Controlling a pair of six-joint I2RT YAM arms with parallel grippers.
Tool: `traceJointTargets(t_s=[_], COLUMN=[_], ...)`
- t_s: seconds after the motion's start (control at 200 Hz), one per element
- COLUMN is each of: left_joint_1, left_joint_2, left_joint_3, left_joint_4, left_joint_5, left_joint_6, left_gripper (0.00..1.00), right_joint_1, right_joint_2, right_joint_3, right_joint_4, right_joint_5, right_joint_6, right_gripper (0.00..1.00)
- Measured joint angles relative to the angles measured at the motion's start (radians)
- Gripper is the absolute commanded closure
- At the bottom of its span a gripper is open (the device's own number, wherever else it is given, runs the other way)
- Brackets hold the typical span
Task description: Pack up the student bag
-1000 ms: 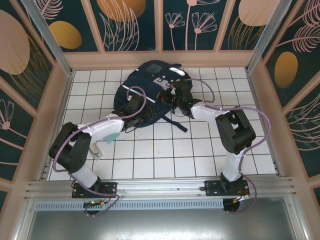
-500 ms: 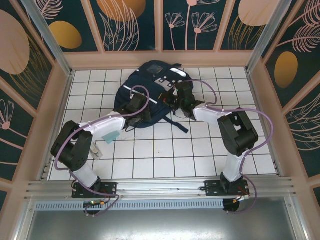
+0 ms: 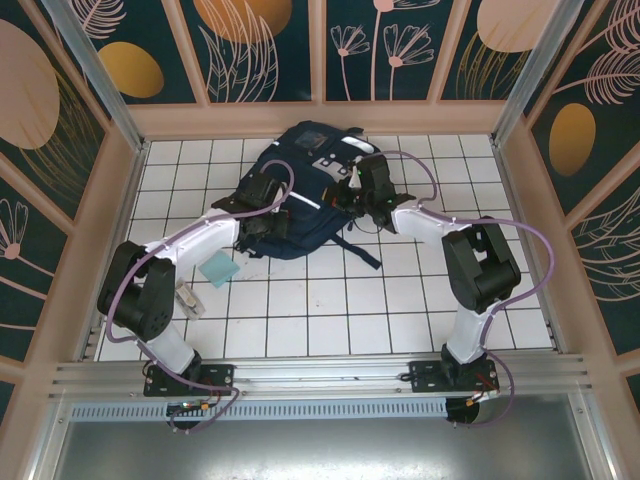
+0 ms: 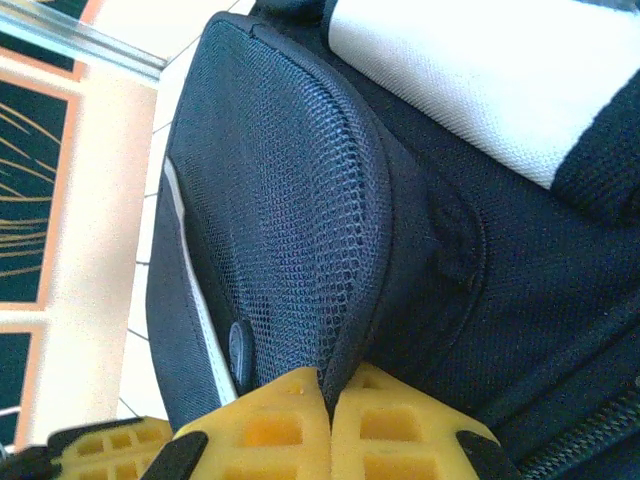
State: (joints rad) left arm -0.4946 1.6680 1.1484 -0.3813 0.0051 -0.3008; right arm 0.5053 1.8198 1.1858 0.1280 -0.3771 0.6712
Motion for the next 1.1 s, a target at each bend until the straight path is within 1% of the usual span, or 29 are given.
traceJointTargets(t_s=[0.19, 0.26, 0.32, 0.4, 0.465, 0.555, 0.575, 0.585, 0.59, 0.595, 0.605, 0.615, 0.655, 0.675, 0.7, 0.76, 0.836, 0.916, 1.101], left_joint_1=[0.050, 0.051, 0.049, 0.022, -0.018, -0.074, -0.084, -0.089, -0.090, -0.092, -0.097, -0.100, -0.115, -0.121, -0.129, -0.144, -0.158, -0.170, -0.202], left_joint_2=[0.000, 0.000, 0.000, 0.000, 0.000, 0.000, 0.000, 0.000, 0.000, 0.000, 0.000, 0.000, 0.000, 0.000, 0.000, 0.010, 0.047, 0.106, 0.191], left_joint_3=[0.027, 0.034, 0.035, 0.037, 0.040, 0.041, 0.041, 0.041, 0.041, 0.041, 0.041, 0.041, 0.041, 0.041, 0.041, 0.041, 0.053, 0.081, 0.171], left_joint_4=[-0.026, -0.027, -0.027, -0.027, -0.025, 0.003, 0.013, 0.021, 0.021, 0.023, 0.031, 0.035, 0.057, 0.066, 0.074, 0.101, 0.138, 0.168, 0.204], left_joint_5=[-0.052, -0.038, 0.000, 0.037, 0.058, 0.120, 0.138, 0.148, 0.151, 0.154, 0.164, 0.171, 0.198, 0.209, 0.222, 0.245, 0.273, 0.296, 0.312], left_joint_6=[0.047, 0.055, 0.061, 0.060, 0.052, 0.007, -0.009, -0.017, -0.018, -0.020, -0.031, -0.039, -0.072, -0.086, -0.107, -0.159, -0.220, -0.274, -0.334], left_gripper=[1.00, 1.00, 1.00, 1.00, 1.00, 1.00, 1.00, 1.00, 1.00, 1.00, 1.00, 1.00, 1.00, 1.00, 1.00, 1.00, 1.00, 1.00, 1.00], right_joint_1=[-0.009, -0.023, -0.038, -0.060, -0.086, -0.130, -0.140, -0.145, -0.146, -0.148, -0.152, -0.156, -0.168, -0.172, -0.177, -0.188, -0.193, -0.193, -0.193], right_joint_2=[0.000, 0.000, 0.000, 0.000, 0.000, 0.000, 0.000, 0.000, 0.000, 0.000, 0.000, 0.000, 0.000, -0.001, -0.002, -0.017, -0.067, -0.143, -0.326], right_joint_3=[0.014, 0.014, 0.015, 0.019, 0.025, 0.040, 0.043, 0.046, 0.047, 0.048, 0.050, 0.051, 0.054, 0.054, 0.054, 0.037, -0.015, -0.082, -0.214], right_joint_4=[-0.051, -0.059, -0.066, -0.081, -0.093, -0.119, -0.123, -0.126, -0.126, -0.126, -0.128, -0.129, -0.125, -0.119, -0.113, -0.098, -0.088, -0.088, -0.091], right_joint_5=[-0.006, -0.014, -0.018, -0.018, -0.018, -0.017, -0.017, -0.017, -0.017, -0.017, -0.017, -0.017, -0.013, -0.003, 0.005, 0.029, 0.051, 0.077, 0.095], right_joint_6=[-0.063, -0.066, -0.069, -0.072, -0.072, -0.075, -0.074, -0.074, -0.074, -0.074, -0.072, -0.071, -0.066, -0.058, -0.060, -0.047, -0.024, 0.000, 0.050], right_gripper=[1.00, 1.00, 1.00, 1.00, 1.00, 1.00, 0.94, 0.92, 0.89, 0.89, 0.84, 0.81, 0.64, 0.57, 0.52, 0.44, 0.39, 0.35, 0.34])
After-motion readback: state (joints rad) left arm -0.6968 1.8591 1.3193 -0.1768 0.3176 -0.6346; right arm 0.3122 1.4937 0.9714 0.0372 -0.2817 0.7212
